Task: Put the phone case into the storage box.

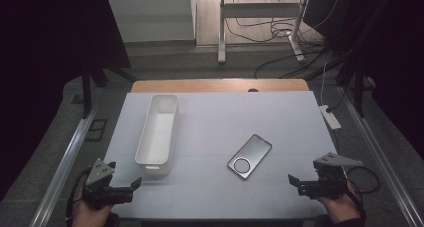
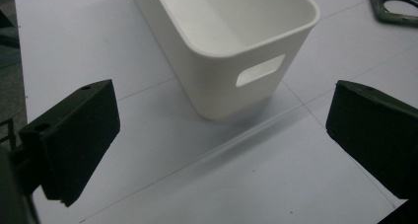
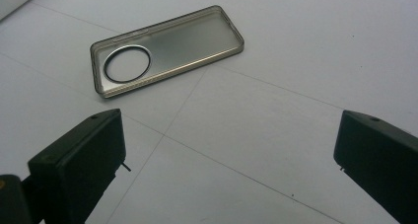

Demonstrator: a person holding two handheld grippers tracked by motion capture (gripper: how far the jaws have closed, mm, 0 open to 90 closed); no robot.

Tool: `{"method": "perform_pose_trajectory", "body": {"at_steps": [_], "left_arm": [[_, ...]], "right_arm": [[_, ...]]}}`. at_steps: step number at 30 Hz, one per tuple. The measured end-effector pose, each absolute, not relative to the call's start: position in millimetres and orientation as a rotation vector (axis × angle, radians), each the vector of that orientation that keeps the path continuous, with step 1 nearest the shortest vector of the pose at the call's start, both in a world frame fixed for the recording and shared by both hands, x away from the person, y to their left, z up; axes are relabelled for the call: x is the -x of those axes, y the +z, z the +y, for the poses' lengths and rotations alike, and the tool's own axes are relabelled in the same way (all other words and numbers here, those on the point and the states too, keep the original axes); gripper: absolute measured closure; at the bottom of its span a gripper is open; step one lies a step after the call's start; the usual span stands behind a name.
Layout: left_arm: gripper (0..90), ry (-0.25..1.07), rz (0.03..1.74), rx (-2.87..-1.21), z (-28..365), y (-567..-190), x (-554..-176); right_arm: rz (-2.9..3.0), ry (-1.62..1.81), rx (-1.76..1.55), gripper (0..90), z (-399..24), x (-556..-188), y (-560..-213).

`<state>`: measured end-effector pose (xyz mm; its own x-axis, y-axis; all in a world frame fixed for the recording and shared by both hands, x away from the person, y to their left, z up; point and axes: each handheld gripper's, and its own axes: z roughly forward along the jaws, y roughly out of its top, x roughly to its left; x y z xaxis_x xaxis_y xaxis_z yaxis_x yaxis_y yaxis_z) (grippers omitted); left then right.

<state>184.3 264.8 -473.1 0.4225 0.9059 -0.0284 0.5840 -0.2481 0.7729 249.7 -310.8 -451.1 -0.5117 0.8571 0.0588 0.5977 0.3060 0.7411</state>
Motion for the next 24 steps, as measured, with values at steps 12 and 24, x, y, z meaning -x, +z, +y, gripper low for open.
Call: {"method": "perform_pose_trajectory", "body": {"at_steps": [12, 24], "left_arm": [[0.9, 0.543, 1.255, -1.948, 266.2, -473.5, -184.6], [1.0, 0.532, 1.248, -1.940, 267.6, -473.5, -183.9]], "right_arm": [[2.265, 1.015, -1.306, 0.0, -309.0, -252.2, -452.4], [2.279, 0.999, -1.315, 0.0, -308.2, -253.8, -452.7]]}}
